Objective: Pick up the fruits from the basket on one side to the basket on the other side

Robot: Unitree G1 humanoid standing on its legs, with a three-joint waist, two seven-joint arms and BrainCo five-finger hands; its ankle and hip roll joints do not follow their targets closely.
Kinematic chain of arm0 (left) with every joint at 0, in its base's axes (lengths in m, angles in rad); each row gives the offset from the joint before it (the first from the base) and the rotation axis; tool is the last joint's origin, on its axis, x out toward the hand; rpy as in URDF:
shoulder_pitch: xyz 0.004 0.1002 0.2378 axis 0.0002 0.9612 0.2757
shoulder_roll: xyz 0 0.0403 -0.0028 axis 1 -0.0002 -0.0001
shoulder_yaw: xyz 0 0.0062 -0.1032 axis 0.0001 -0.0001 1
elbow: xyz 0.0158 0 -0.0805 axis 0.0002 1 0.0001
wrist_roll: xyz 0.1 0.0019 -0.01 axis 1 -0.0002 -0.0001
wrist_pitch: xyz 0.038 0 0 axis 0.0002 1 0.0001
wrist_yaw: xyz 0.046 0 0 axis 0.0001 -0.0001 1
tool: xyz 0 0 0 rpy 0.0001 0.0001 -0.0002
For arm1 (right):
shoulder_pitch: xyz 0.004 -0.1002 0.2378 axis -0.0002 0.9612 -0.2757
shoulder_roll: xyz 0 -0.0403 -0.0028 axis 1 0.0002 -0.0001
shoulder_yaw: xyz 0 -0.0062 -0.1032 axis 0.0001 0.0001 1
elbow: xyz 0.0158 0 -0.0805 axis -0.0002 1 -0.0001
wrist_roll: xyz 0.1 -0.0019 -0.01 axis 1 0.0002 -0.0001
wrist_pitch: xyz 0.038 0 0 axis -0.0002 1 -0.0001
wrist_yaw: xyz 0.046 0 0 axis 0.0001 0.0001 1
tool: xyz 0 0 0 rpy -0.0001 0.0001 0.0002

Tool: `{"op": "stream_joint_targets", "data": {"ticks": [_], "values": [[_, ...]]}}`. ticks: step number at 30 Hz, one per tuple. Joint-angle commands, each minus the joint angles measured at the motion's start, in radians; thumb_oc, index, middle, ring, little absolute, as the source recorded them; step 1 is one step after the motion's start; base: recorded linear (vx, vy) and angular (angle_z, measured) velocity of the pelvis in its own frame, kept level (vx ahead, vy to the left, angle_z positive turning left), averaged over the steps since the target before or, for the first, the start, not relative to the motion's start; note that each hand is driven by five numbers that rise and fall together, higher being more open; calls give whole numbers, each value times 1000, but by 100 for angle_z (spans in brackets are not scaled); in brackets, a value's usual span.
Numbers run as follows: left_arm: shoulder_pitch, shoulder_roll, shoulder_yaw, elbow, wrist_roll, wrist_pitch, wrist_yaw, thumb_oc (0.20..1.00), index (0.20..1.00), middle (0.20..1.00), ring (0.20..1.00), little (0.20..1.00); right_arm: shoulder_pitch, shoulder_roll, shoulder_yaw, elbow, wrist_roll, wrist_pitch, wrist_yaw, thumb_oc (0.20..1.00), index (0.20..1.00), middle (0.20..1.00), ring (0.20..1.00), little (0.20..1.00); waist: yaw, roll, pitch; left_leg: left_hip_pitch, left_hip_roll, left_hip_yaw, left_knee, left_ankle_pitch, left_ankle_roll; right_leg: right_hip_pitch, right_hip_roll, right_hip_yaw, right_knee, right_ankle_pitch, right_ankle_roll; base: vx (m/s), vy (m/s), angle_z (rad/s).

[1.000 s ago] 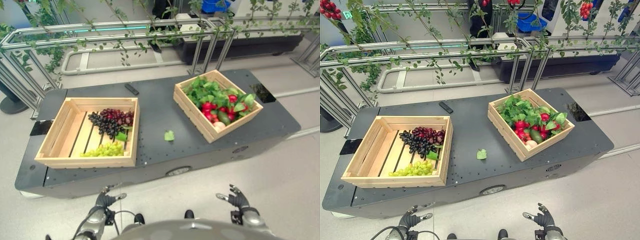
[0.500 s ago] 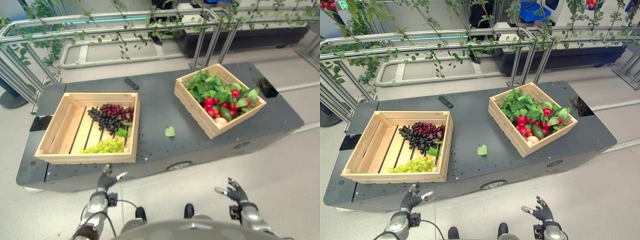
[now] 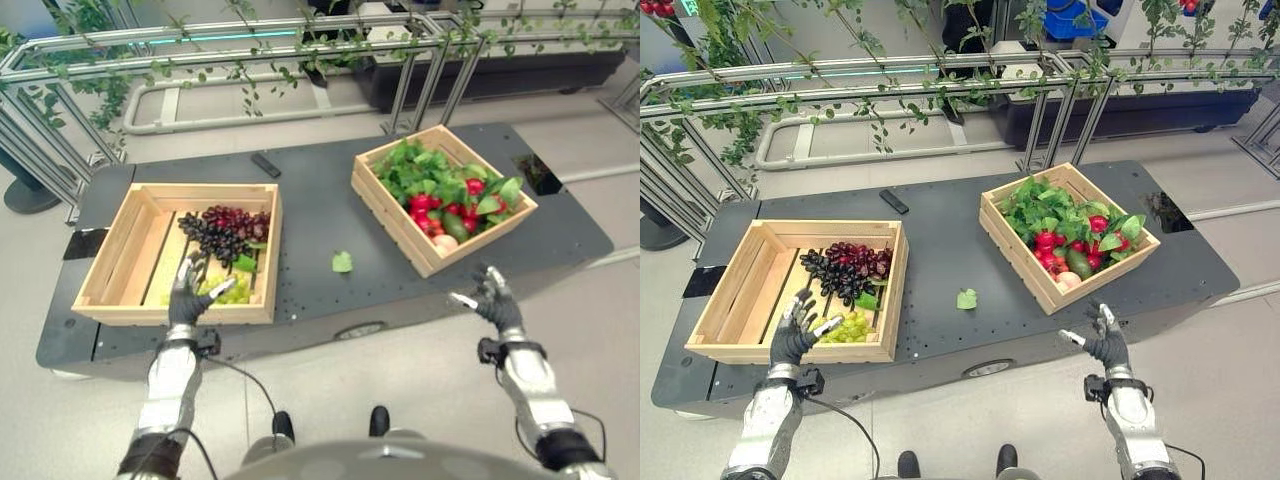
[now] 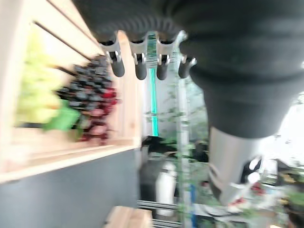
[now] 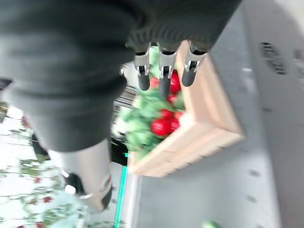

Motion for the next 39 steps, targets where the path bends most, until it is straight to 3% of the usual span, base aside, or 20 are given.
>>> {"op": "stream_joint_targets", "data": {"ticks": [1,9,22,26,30,33,36,39], "values": [[-48,29,50,-44,-5,-76,14,1000,1000,1000,1000,1000,-40,-21,-49,-90,-21,-73,-25,1000,1000,1000,1000,1000,2,-18,-14,6,15,-5,12,-50,-14,-28,-68,-10,105,-44,79,0,0,0],[-65,52,103,-124,48,-102,44,1000,1000,1000,1000,1000,-25,-20,-103,-236,-27,-103,-14,1000,1000,1000,1000,1000,-2,-19,-14,12,17,1,12,-54,-14,-30,-68,-9,106,-45,79,2,0,-1],[-86,179,180,-80,239,-97,128,1000,1000,1000,1000,1000,-26,-50,-135,-339,-22,-118,23,1000,1000,1000,1000,1000,-7,-15,14,0,19,11,25,-56,-17,-52,-67,5,123,-50,81,1,5,-2],[-104,270,195,-19,283,-80,119,1000,1000,1000,1000,1000,-29,-67,-133,-355,-10,-117,45,1000,1000,1000,1000,1000,-11,-11,25,-4,19,15,29,-55,-19,-64,-64,13,130,-49,81,1,16,-4],[-128,456,188,37,449,-55,111,1000,1000,1000,1000,1000,-28,-95,-128,-380,-4,-121,68,1000,1000,1000,1000,1000,-19,-8,48,-16,22,19,39,-55,-20,-83,-61,24,144,-49,83,-27,16,-5],[-195,593,133,109,552,-37,110,1000,1000,1000,1000,1000,-35,-130,-104,-414,3,-128,86,1000,1000,1000,1000,1000,-32,-9,80,-35,26,18,62,-62,-19,-115,-60,38,179,-59,86,-59,12,-7],[-225,652,107,81,589,-23,92,1000,1000,1000,1000,1000,-22,-144,-112,-464,-3,-130,97,1000,1000,1000,1000,1000,-30,-13,111,-75,31,14,97,-61,-17,-151,-62,41,208,-59,83,-77,-3,-9],[-319,720,21,203,591,-34,86,1000,1000,1000,1000,1000,-55,-171,-79,-488,21,-140,113,1000,1000,1000,1000,1000,-42,-17,150,-126,39,16,151,-67,-19,-192,-63,52,230,-54,83,-96,0,-6]]}}
